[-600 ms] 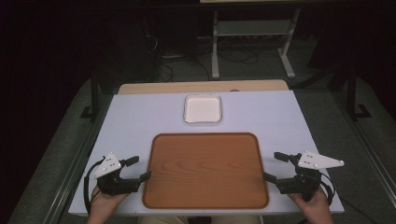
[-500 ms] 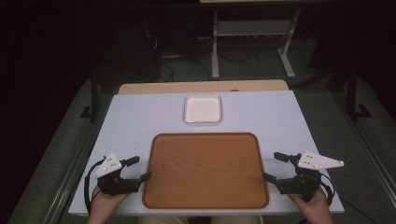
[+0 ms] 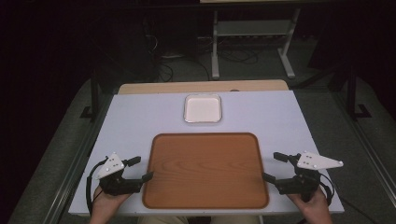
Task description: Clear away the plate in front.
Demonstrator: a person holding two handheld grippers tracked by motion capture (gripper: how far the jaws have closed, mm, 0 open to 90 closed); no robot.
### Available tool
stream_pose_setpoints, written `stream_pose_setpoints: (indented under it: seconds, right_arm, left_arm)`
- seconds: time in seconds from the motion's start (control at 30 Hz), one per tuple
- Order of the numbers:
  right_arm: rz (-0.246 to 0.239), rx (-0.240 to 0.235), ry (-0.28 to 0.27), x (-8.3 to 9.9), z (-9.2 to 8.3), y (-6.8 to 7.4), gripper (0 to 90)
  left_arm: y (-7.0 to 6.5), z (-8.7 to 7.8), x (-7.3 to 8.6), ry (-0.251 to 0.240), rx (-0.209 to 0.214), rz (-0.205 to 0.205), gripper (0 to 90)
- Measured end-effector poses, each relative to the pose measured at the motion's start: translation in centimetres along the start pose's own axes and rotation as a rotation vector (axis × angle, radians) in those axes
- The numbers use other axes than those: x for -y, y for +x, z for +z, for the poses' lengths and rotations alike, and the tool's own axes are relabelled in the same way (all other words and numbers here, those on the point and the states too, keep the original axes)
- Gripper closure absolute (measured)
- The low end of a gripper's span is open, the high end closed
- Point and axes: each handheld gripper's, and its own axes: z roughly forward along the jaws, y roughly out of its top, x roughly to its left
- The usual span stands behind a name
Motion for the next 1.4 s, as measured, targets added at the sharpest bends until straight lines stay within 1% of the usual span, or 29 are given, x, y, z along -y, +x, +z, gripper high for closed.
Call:
stream_pose_setpoints:
  seconds: [0.03, 0.07, 0.1, 0.17, 0.2, 0.23, 0.27, 0.37, 0.57, 0.6, 0.63, 0.67, 0.7, 0.73, 0.77, 0.83, 0.87, 1.0, 1.13, 1.23, 1.3, 1.4]
  right_arm:
    - [0.000, 0.000, -0.001, 0.0, 0.0, 0.0, 13.1]
    - [0.000, 0.000, -0.001, 0.0, 0.0, 0.0, 13.1]
    - [0.000, 0.003, 0.003, 0.0, 0.0, 0.0, 13.1]
    - [0.001, 0.004, 0.003, 0.1, 0.0, 0.0, 13.1]
    - [-0.004, 0.007, -0.009, 0.0, -0.1, 0.0, 13.1]
    - [-0.004, 0.007, -0.009, 0.0, -0.1, 0.0, 13.1]
    - [0.004, 0.010, -0.014, 0.1, -0.2, -0.1, 13.2]
    - [0.005, 0.015, -0.015, 0.1, -0.3, -0.2, 13.2]
    - [0.024, 0.029, -0.033, 0.2, -0.8, -0.6, 13.1]
    - [0.027, 0.034, -0.037, 0.2, -0.8, -0.7, 13.1]
    - [0.027, 0.035, -0.037, 0.2, -0.9, -0.7, 13.1]
    - [0.028, 0.034, -0.036, 0.3, -0.9, -0.7, 13.1]
    - [0.028, 0.034, -0.036, 0.3, -0.9, -0.7, 13.1]
    - [0.026, 0.034, -0.035, 0.3, -0.9, -0.7, 13.1]
    - [0.026, 0.035, -0.038, 0.3, -0.9, -0.8, 13.1]
    - [0.028, 0.035, -0.039, 0.3, -1.0, -0.8, 13.1]
    - [0.028, 0.036, -0.041, 0.3, -1.0, -0.8, 13.1]
    - [0.034, 0.036, -0.050, 0.3, -1.2, -0.9, 13.1]
    - [0.046, 0.032, -0.052, 0.3, -1.2, -1.0, 13.2]
    - [0.042, 0.031, -0.050, 0.3, -1.2, -0.9, 13.2]
    - [0.042, 0.032, -0.053, 0.2, -1.2, -0.9, 13.2]
    - [0.046, 0.032, -0.054, 0.2, -1.2, -0.9, 13.2]
  left_arm:
    - [0.0, 0.0, -0.1, -0.002, 0.007, -0.008, 23.8]
    - [0.0, 0.0, -0.1, -0.002, 0.007, -0.008, 23.6]
    - [-0.3, -0.1, -0.3, -0.013, 0.002, -0.012, 23.6]
    - [-0.4, -0.1, -0.4, -0.013, -0.002, -0.005, 23.6]
    - [-0.7, -0.1, -0.5, -0.019, 0.005, -0.003, 23.6]
    - [-0.7, -0.1, -0.5, -0.019, 0.005, -0.003, 23.6]
    - [-0.8, 0.1, -0.6, -0.018, 0.009, 0.004, 23.5]
    - [-0.9, 0.2, -0.7, -0.015, 0.012, 0.008, 22.7]
    - [-1.1, 0.4, -1.0, -0.026, 0.021, 0.007, 22.0]
    - [-1.0, 0.4, -1.2, -0.032, 0.040, -0.013, 21.9]
    - [-1.0, 0.4, -1.2, -0.032, 0.040, -0.013, 22.0]
    - [-1.1, 0.3, -1.7, -0.057, 0.062, -0.033, 22.1]
    - [-1.1, 0.3, -1.7, -0.057, 0.062, -0.033, 22.1]
    - [-1.3, 0.3, -2.0, -0.062, 0.057, -0.018, 22.1]
    - [-1.4, 0.4, -2.6, -0.070, 0.067, -0.014, 22.0]
    - [-1.5, 0.5, -2.8, -0.068, 0.071, -0.007, 22.0]
    - [-1.5, 0.8, -3.1, -0.058, 0.066, 0.004, 22.0]
    - [-1.5, 1.3, -3.5, -0.048, 0.078, 0.005, 21.2]
    - [-1.2, 2.0, -3.4, -0.050, 0.055, -0.013, 17.5]
    - [-1.0, 2.8, -3.2, -0.019, 0.059, -0.032, 17.5]
    - [-0.9, 3.2, -3.3, -0.008, 0.058, -0.032, 17.5]
    - [-0.6, 3.7, -3.7, -0.008, 0.037, -0.023, 17.5]
